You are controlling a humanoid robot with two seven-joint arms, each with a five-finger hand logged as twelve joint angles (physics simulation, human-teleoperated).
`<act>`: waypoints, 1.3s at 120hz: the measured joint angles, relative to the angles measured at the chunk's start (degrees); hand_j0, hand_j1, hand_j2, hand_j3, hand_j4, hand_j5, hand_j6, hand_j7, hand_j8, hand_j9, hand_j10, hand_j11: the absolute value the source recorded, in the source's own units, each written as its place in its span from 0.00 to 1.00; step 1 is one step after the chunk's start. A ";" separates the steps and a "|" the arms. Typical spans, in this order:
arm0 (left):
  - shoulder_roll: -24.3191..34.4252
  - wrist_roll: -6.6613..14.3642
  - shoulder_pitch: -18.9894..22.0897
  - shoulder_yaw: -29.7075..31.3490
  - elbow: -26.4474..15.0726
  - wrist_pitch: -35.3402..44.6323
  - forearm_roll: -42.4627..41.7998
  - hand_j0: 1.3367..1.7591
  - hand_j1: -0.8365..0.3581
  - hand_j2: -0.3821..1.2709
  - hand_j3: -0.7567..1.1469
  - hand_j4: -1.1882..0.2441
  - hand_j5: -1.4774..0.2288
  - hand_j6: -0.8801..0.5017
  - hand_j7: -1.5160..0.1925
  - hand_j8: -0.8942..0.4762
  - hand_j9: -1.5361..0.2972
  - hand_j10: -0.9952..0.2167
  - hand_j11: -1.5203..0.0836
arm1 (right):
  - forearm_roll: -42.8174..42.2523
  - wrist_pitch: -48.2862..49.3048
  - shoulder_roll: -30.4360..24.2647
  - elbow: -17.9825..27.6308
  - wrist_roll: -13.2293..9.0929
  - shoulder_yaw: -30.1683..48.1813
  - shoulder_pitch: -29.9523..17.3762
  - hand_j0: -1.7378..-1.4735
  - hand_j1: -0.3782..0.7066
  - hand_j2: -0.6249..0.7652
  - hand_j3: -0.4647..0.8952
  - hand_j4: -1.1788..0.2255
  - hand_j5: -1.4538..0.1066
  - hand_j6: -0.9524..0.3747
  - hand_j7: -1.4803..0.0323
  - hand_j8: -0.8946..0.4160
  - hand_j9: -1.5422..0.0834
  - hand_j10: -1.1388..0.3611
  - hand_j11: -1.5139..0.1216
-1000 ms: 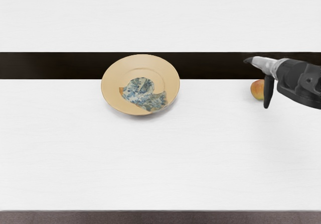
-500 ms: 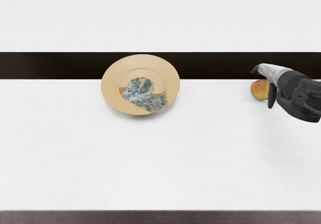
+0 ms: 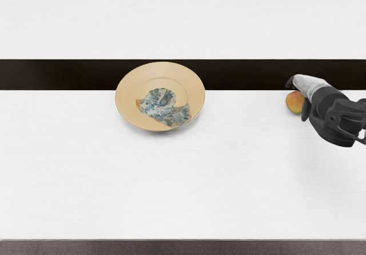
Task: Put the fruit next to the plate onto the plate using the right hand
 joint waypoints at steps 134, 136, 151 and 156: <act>0.00 0.00 0.00 -0.01 0.00 -0.01 0.01 0.76 0.99 0.23 0.40 0.83 0.87 0.64 0.89 0.65 0.84 0.82 0.95 | 0.65 -0.01 6.98 -2.67 0.04 4.95 2.26 0.37 0.52 0.41 0.34 0.54 0.32 0.50 0.35 0.48 0.35 0.32 0.32; 0.00 0.00 0.00 -0.01 0.00 -0.01 0.01 0.76 0.99 0.23 0.40 0.83 0.87 0.64 0.89 0.65 0.84 0.82 0.95 | 0.65 -0.01 7.36 -2.62 0.04 5.30 2.48 0.37 0.51 0.41 0.34 0.53 0.32 0.50 0.35 0.47 0.35 0.32 0.32; 0.00 0.00 0.00 -0.01 -0.01 0.00 0.00 0.76 0.99 0.23 0.40 0.83 0.87 0.64 0.89 0.65 0.84 0.82 0.95 | 0.58 0.16 11.81 -2.33 0.04 7.34 4.42 0.37 0.49 0.39 0.34 0.52 0.32 0.49 0.35 0.46 0.34 0.31 0.31; 0.00 0.00 0.00 -0.01 -0.01 0.01 0.00 0.76 0.99 0.23 0.40 0.83 0.87 0.64 0.89 0.65 0.84 0.82 0.95 | 0.59 0.15 13.29 -2.27 0.03 7.67 5.44 0.37 0.49 0.40 0.34 0.52 0.32 0.49 0.34 0.46 0.34 0.30 0.31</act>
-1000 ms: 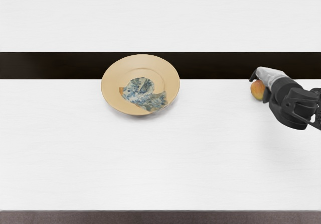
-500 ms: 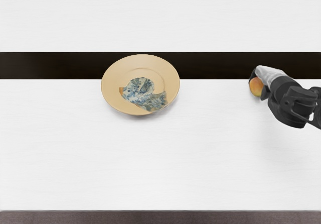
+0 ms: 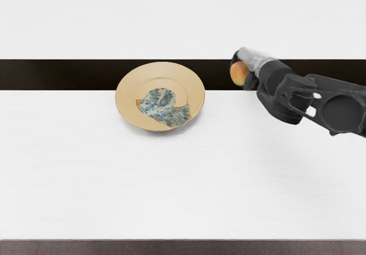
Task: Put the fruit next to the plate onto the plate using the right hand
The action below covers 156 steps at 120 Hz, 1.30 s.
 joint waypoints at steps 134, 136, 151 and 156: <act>0.00 0.01 0.00 0.01 0.01 0.00 -0.01 0.76 0.99 0.23 0.40 0.83 0.87 0.64 0.89 0.65 0.84 0.82 0.95 | 0.97 0.12 16.37 0.83 -0.03 3.35 -0.63 0.32 0.17 0.47 0.34 0.74 0.77 0.65 0.81 0.59 0.79 0.63 0.77; 0.00 0.01 0.00 0.01 0.01 0.00 -0.01 0.76 0.99 0.23 0.40 0.83 0.87 0.64 0.89 0.65 0.84 0.82 0.95 | 1.33 0.19 16.28 0.92 -0.03 3.75 -0.65 0.32 0.16 0.46 0.34 0.75 0.78 0.65 0.82 0.60 0.80 0.64 0.78; 0.00 0.01 0.00 0.01 0.00 -0.01 -0.01 0.76 0.99 0.23 0.40 0.83 0.87 0.64 0.89 0.65 0.84 0.82 0.95 | 4.36 0.71 14.48 3.00 -0.03 6.02 -0.66 0.31 0.10 0.46 0.34 0.79 0.85 0.68 0.89 0.64 0.87 0.69 0.85; 0.00 0.01 0.00 0.01 0.01 -0.01 -0.01 0.76 0.99 0.23 0.40 0.83 0.87 0.64 0.89 0.65 0.84 0.82 0.95 | 6.37 1.81 12.59 5.01 -0.03 7.36 -0.71 0.31 0.08 0.46 0.34 0.80 0.86 0.69 0.91 0.65 0.88 0.70 0.86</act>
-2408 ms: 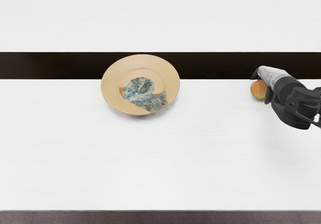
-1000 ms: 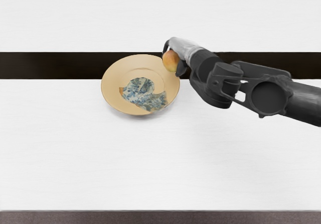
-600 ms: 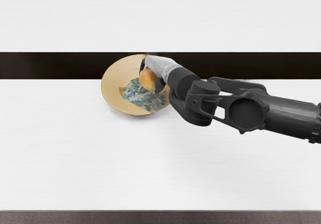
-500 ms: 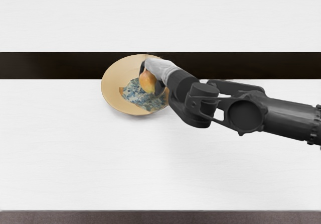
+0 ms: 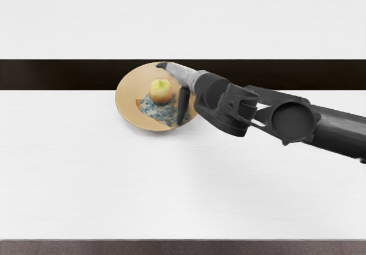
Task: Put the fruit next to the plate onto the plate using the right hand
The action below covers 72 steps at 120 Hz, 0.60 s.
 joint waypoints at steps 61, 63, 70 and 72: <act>0.00 0.00 0.00 0.08 -0.31 0.00 0.07 0.76 0.99 0.23 0.40 0.83 0.87 0.64 0.89 0.65 0.84 0.82 0.95 | 51.19 42.52 -47.33 9.56 0.00 24.91 -12.85 0.30 0.03 0.45 0.34 0.84 0.93 0.71 0.97 0.68 0.94 0.75 0.92; 0.00 0.00 0.00 0.08 -0.33 0.00 0.07 0.76 0.99 0.23 0.40 0.83 0.87 0.64 0.89 0.65 0.84 0.82 0.95 | 51.85 42.66 -48.18 9.52 0.00 24.96 -13.05 0.30 0.03 0.45 0.34 0.84 0.93 0.71 0.97 0.68 0.94 0.75 0.92; 0.00 0.00 0.00 0.06 -0.38 0.00 0.08 0.76 0.99 0.23 0.40 0.83 0.87 0.64 0.89 0.65 0.84 0.82 0.95 | 53.69 42.99 -50.19 9.52 0.00 25.08 -13.56 0.30 0.03 0.45 0.34 0.84 0.93 0.71 0.97 0.68 0.94 0.76 0.92; 0.00 0.00 0.00 0.05 -0.40 0.00 0.08 0.76 0.99 0.23 0.40 0.83 0.87 0.64 0.89 0.65 0.84 0.82 0.95 | 54.05 43.06 -50.57 9.53 0.00 25.10 -13.66 0.30 0.03 0.45 0.34 0.84 0.93 0.71 0.97 0.68 0.95 0.76 0.92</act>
